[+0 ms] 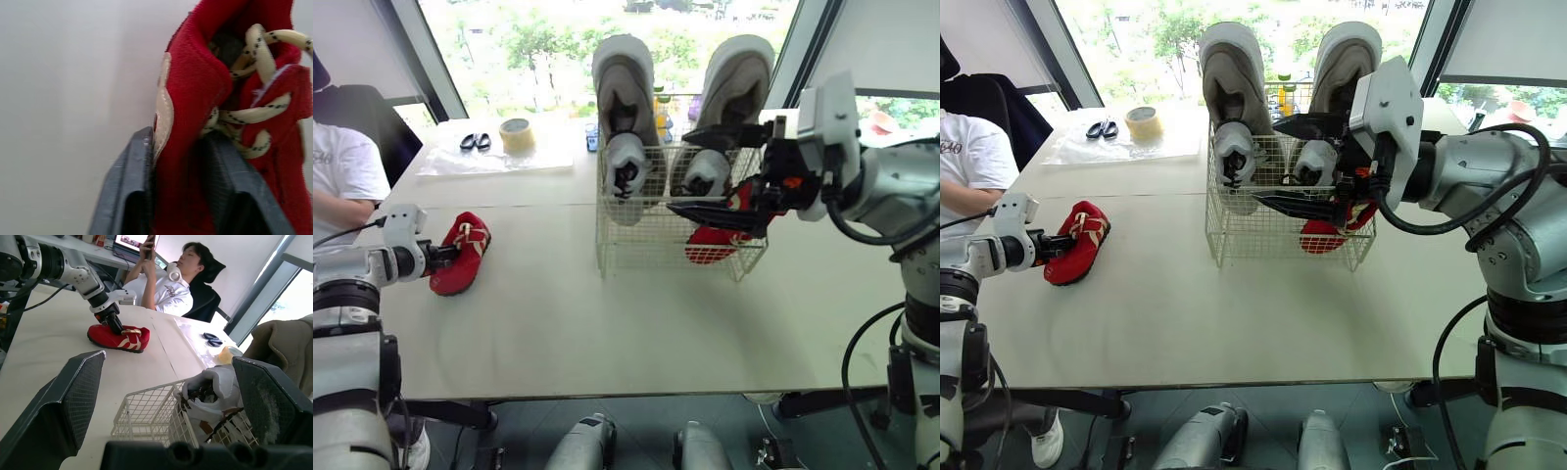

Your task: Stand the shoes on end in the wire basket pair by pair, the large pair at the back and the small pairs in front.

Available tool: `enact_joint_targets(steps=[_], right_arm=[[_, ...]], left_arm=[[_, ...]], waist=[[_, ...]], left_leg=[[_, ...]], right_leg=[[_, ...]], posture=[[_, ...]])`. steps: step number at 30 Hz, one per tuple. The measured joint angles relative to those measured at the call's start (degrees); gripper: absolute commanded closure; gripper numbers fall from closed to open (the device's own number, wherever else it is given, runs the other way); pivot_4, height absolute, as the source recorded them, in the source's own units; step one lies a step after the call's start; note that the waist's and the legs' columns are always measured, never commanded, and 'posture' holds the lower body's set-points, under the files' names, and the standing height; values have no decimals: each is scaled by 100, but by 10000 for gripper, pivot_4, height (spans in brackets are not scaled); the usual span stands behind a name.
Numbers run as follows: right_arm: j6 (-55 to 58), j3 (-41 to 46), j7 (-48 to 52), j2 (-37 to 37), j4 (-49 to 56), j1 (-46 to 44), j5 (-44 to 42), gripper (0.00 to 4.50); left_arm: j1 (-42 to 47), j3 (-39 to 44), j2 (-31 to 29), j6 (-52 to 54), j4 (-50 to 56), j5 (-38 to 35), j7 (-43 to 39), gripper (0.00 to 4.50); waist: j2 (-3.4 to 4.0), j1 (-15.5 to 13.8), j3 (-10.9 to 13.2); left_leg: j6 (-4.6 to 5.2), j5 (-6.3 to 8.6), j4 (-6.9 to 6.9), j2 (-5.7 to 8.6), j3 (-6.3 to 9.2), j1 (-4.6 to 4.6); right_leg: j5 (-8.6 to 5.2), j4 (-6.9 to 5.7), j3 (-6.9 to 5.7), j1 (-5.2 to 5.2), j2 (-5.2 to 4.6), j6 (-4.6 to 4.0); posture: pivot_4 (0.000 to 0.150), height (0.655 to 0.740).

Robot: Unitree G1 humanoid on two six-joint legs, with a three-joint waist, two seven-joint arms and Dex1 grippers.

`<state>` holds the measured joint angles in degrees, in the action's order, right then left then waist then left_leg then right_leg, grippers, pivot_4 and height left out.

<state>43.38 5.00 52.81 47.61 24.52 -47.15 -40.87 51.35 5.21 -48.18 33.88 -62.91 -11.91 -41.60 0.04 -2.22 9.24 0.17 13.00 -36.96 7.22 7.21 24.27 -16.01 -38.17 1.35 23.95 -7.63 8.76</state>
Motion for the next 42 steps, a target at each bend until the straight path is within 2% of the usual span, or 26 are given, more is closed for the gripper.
enact_joint_targets(steps=[1, 5, 9, 11, 14, 17, 21, 26, 28, 33, 37, 42], right_arm=[[-2, -1, -16, 10, 0, 0, 8, 0], [-60, -40, -25, 5, -12, 2, 64, 0], [-241, -229, 23, -55, -152, -52, 207, 0], [-319, -304, 82, -78, -285, -69, 275, 0], [-462, -352, 164, -91, -458, -142, 397, 0], [-590, -443, 279, -123, -674, -266, 517, 0], [-712, -525, 405, -170, -820, -360, 625, 0], [-755, -661, 507, -275, -916, -465, 692, 0], [-757, -661, 541, -275, -928, -469, 698, 0], [-735, -660, 574, -270, -952, -469, 702, 0], [-628, -656, 581, -217, -925, -468, 693, 0], [-474, -627, 548, -144, -782, -461, 677, 0]], left_arm=[[46, 10, -7, 17, -22, 24, -10, 44614], [133, 222, 100, 309, 456, -191, -444, 44614], [58, 1128, 728, 669, 2817, -1400, -509, 44614], [-215, 1600, 1123, 797, 4421, -2067, -313, 44614], [-565, 1921, 1713, 911, 6144, -2834, 179, 44614], [-973, 2028, 2566, 799, 7319, -3254, 910, 44614], [-1353, 1823, 3380, 126, 8150, -3205, 1474, 44614], [-1908, 1013, 3856, -1240, 8418, -2273, 1573, 44614], [-2173, 617, 3913, -1873, 8340, -1736, 1505, 44614], [-2612, -11, 4320, -3217, 7964, -959, 1405, 44614], [-2938, -504, 4720, -4469, 7185, -291, 1422, 44614], [-2885, -573, 5036, -6174, 5964, 363, 1756, 44614]], waist=[[0, 0, 0], [-39, -6, 19], [-118, 62, 37], [-117, 191, 37], [-115, 350, 35], [-106, 400, 33], [-109, 377, 34], [-110, 262, 35], [-110, 238, 35], [-109, 161, 34], [-110, 137, 35], [-109, 141, 34]], left_leg=[[-1, 0, 0, -1, 3, 2], [-1, -1, -17, 6, 12, 34], [-40, -25, -53, 5, 21, 125], [-36, -23, -54, 9, 16, 124], [-35, -23, -33, 3, 9, 107], [-47, -30, -17, -6, 9, 95], [-49, -31, -21, -2, 5, 97], [-45, -29, -25, 0, 1, 98], [-42, -27, -27, 3, 1, 98], [-42, -27, -26, 2, 1, 97], [-42, -27, -27, 3, 1, 98], [-42, -27, -26, 2, 1, 98]], right_leg=[[0, -2, -1, 1, 2, 0], [1, 5, -12, 17, -3, 1], [21, 12, -16, 61, -4, 4], [28, 21, -13, 55, -9, 9], [28, 43, -11, 53, -7, 9], [27, 39, -6, 54, -2, 8], [29, 40, -6, 53, 0, 4], [30, 45, -6, 49, -1, 3], [32, 50, -7, 46, -2, 3], [34, 53, -7, 46, -2, 0], [35, 54, -9, 46, -3, -1], [36, 55, -10, 47, -3, -3]], posture=[[1500, 7400], [1500, 7400], [1500, 7400], [1500, 7400], [1500, 7400], [1500, 7400], [1500, 7400], [1500, 7400], [1500, 7400], [1500, 7400], [1500, 7400], [1500, 7400]])
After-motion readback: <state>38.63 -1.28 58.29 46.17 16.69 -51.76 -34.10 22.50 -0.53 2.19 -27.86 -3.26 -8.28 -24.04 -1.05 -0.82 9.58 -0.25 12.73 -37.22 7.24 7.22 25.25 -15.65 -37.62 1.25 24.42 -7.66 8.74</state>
